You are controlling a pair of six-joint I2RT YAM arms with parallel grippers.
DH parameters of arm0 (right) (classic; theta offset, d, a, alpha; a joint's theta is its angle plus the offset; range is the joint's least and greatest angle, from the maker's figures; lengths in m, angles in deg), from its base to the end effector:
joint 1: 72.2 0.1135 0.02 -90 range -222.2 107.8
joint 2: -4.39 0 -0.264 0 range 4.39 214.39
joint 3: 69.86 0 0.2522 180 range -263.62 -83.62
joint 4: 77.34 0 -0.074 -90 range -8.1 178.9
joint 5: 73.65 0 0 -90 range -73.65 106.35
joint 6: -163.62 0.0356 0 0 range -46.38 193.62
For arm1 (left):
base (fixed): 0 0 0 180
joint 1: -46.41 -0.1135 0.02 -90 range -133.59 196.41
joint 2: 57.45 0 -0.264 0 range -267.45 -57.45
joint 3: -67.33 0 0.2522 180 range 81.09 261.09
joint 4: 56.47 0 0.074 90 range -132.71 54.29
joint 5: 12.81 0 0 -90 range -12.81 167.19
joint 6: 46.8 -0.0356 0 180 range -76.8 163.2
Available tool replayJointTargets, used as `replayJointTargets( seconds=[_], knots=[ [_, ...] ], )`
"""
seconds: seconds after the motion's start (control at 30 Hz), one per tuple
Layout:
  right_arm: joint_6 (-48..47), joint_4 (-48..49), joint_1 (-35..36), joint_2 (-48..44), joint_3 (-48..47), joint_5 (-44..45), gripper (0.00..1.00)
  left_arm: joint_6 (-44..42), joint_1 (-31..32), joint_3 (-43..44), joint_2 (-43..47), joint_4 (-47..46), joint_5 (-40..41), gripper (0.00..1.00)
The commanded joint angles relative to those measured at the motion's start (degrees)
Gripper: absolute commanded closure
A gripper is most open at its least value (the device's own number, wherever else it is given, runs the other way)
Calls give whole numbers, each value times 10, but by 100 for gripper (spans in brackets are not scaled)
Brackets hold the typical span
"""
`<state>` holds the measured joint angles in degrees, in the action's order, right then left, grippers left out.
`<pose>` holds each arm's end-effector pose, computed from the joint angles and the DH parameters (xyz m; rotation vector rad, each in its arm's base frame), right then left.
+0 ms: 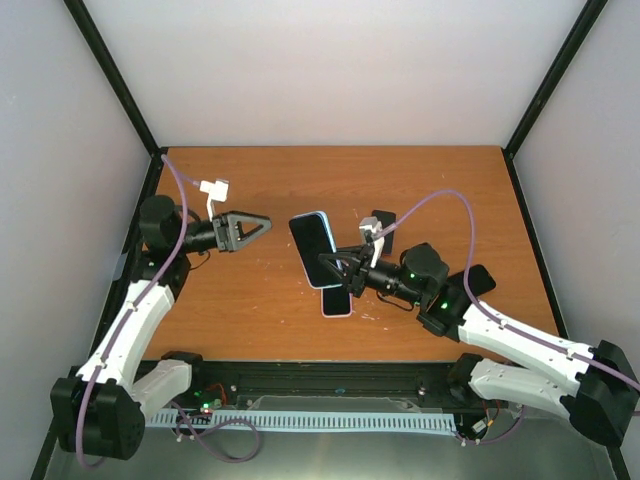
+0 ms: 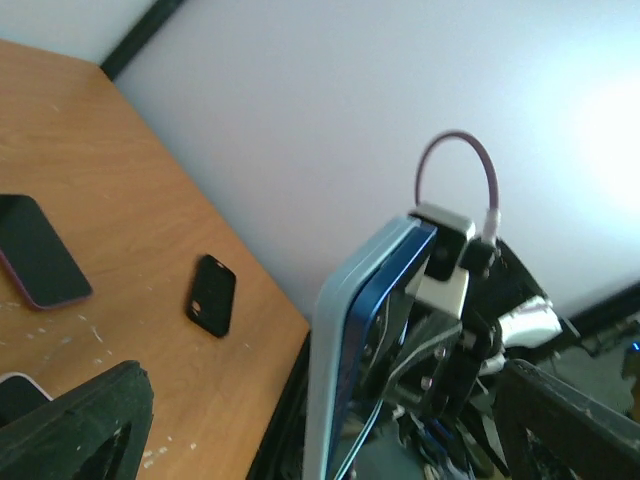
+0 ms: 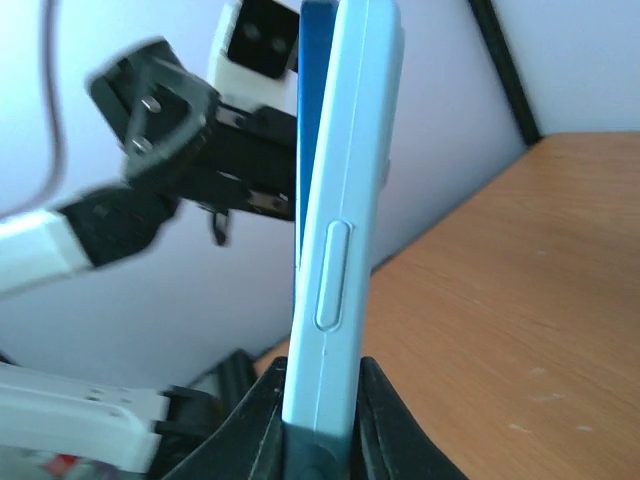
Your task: Put the phone into the phone case
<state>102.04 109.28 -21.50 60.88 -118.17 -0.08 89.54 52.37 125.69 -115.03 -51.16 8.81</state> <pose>0.1391 0.1859 0.2948 -0.5762 1.6605 1.2725 0.2129 -0.0555 0.3329 0.3892 1.8429 -1.6225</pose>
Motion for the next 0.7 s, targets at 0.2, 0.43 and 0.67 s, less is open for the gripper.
replayJointTargets(
  seconds=[0.2,0.43,0.67],
  knots=[
    [176,207,-4,5,-21,-124,86,155,42,-61,30,-215,-54,13],
    [196,241,-4,37,-24,-144,86,286,52,-97,30,-394,-36,29],
    [191,246,-4,41,-10,-133,86,303,56,-98,30,-410,-32,31]
  ],
)
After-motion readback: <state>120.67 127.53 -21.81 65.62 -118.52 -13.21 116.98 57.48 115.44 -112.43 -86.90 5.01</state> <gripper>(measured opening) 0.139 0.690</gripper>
